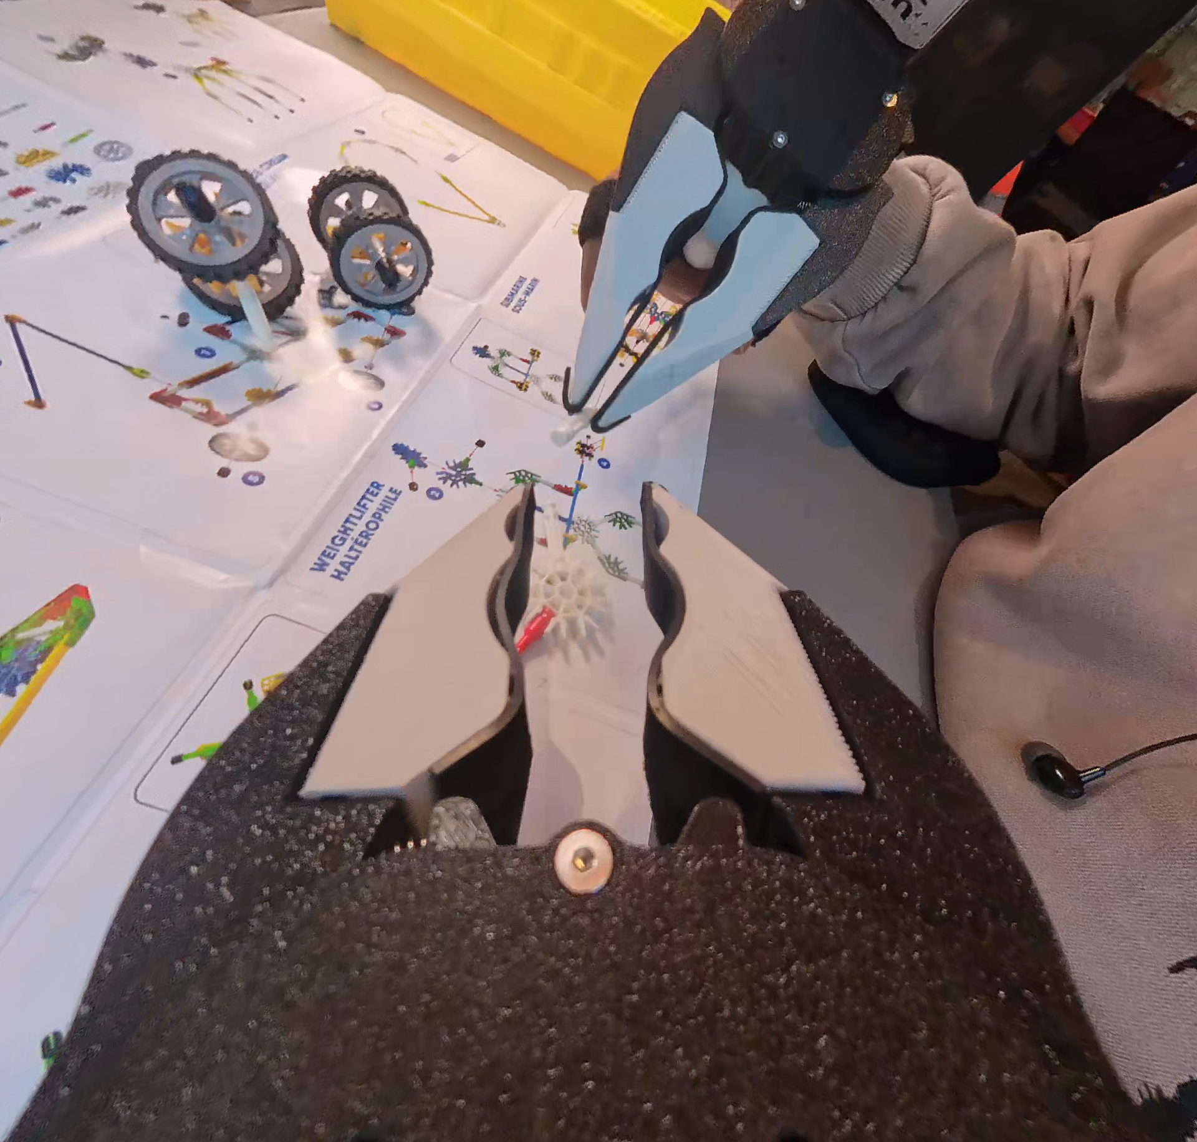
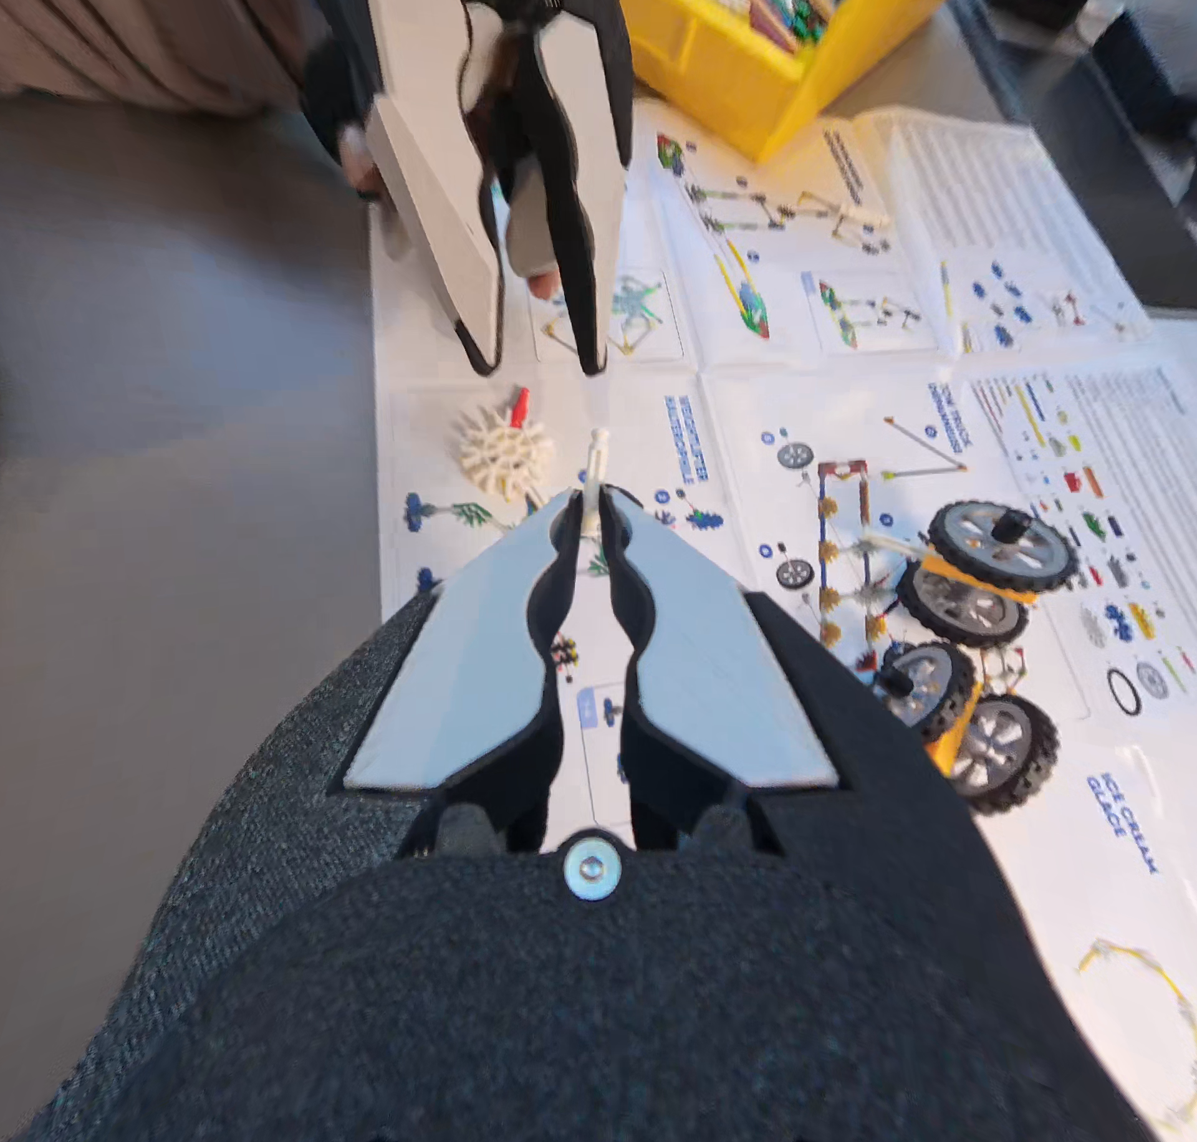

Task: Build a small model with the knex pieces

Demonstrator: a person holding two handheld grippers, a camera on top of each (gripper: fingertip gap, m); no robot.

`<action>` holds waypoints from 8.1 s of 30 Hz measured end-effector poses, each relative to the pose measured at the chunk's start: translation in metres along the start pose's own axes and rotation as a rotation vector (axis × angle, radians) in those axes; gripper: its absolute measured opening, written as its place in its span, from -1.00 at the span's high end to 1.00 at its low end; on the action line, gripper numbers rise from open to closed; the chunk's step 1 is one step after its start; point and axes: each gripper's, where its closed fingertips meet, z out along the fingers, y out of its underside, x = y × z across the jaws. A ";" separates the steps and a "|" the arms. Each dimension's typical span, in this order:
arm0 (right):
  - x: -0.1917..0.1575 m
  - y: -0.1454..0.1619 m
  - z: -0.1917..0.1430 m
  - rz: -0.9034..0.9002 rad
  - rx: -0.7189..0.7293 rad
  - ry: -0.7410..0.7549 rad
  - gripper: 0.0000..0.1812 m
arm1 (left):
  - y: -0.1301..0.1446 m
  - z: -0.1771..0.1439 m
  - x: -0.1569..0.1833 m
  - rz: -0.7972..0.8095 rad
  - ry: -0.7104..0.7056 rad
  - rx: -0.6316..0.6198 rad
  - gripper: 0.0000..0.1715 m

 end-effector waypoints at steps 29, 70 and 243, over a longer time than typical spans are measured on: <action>-0.018 0.028 0.040 0.028 -0.175 -0.119 0.92 | -0.050 -0.212 -0.135 0.136 -1.093 0.159 0.54; -0.028 0.011 0.041 0.205 -0.061 -0.320 0.89 | 0.038 0.021 -0.008 -0.028 0.162 -0.489 0.90; -0.126 -0.077 -0.004 -0.203 0.113 -0.056 0.96 | 0.010 -0.051 0.111 -0.123 0.045 0.157 0.82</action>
